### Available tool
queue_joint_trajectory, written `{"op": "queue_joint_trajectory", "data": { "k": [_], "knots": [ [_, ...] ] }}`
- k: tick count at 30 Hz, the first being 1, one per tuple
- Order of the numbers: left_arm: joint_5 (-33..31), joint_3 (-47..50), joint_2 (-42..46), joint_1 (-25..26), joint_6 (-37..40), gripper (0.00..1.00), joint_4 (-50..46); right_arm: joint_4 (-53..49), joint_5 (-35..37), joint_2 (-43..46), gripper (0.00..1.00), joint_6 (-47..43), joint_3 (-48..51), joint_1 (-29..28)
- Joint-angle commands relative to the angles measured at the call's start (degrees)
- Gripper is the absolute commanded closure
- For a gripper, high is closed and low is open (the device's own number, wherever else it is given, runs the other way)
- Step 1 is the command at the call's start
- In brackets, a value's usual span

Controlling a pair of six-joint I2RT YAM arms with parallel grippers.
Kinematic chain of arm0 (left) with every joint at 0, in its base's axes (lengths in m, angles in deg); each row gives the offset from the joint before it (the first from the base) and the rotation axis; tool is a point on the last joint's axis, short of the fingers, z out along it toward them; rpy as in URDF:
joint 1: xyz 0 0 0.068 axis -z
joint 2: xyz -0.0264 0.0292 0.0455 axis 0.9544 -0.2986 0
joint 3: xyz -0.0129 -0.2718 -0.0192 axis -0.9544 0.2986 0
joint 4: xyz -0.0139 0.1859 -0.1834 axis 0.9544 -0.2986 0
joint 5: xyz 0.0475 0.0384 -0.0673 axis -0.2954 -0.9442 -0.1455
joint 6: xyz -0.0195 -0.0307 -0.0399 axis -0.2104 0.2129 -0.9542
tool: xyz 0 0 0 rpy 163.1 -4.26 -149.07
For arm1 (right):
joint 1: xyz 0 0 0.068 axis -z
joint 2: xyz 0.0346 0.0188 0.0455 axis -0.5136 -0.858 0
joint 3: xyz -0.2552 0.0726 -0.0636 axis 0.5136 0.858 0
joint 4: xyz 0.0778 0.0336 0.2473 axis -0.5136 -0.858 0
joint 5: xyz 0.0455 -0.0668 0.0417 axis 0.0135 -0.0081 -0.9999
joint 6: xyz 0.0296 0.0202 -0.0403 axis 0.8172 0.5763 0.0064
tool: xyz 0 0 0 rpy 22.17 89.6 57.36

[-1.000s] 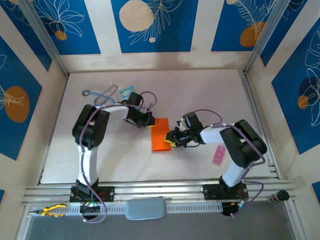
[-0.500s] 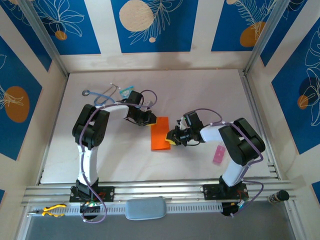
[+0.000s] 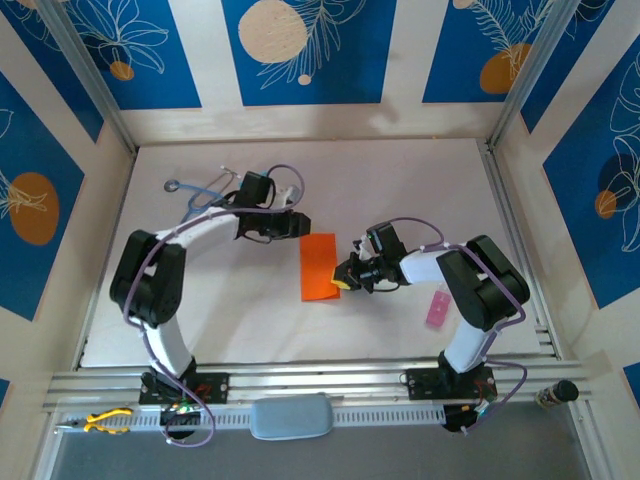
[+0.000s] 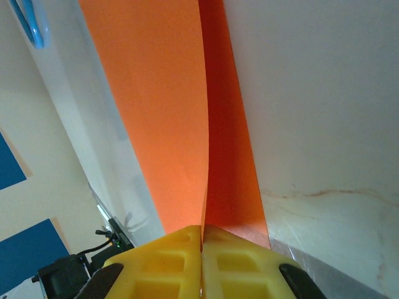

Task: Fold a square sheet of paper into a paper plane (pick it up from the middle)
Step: Fold the triangle a second time at the center of the table.

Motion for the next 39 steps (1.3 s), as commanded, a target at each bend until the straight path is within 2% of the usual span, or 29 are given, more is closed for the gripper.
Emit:
{"op": "queue_joint_trajectory", "data": {
  "k": [1, 5, 9, 13, 22, 31, 39],
  "knots": [
    [-1.3, 6.2, 4.5, 1.8, 2.5, 0.63, 4.8, -0.6, -1.6, 0.6, 0.93, 0.1, -1.0, 0.2],
    [-4.5, 13.9, 10.2, 5.9, 6.4, 0.65, 10.4, -0.8, -1.9, 1.2, 0.93, 0.5, -1.0, 0.1],
    [-10.5, 20.9, 16.2, 12.3, 11.5, 0.63, 14.7, -2.1, -1.7, 1.6, 0.93, 0.4, -1.5, -0.1],
    [-18.1, 23.4, 18.5, 18.5, 15.1, 0.59, 13.3, -2.2, -1.6, 2.0, 0.93, 0.7, -1.7, -0.1],
    [-32.0, 21.7, 15.2, 28.7, 21.5, 0.51, 9.2, -2.3, -1.7, 2.5, 0.94, 1.0, -2.0, -0.3],
    [-42.6, 18.2, 10.0, 34.4, 25.4, 0.46, 6.9, -2.6, -2.0, 3.0, 0.94, 1.0, -2.0, -0.2],
    [-49.7, 16.9, 7.2, 37.2, 25.8, 0.43, 8.1, -2.6, -2.1, 2.8, 0.94, 1.1, -2.2, -0.1]
  ]
}}
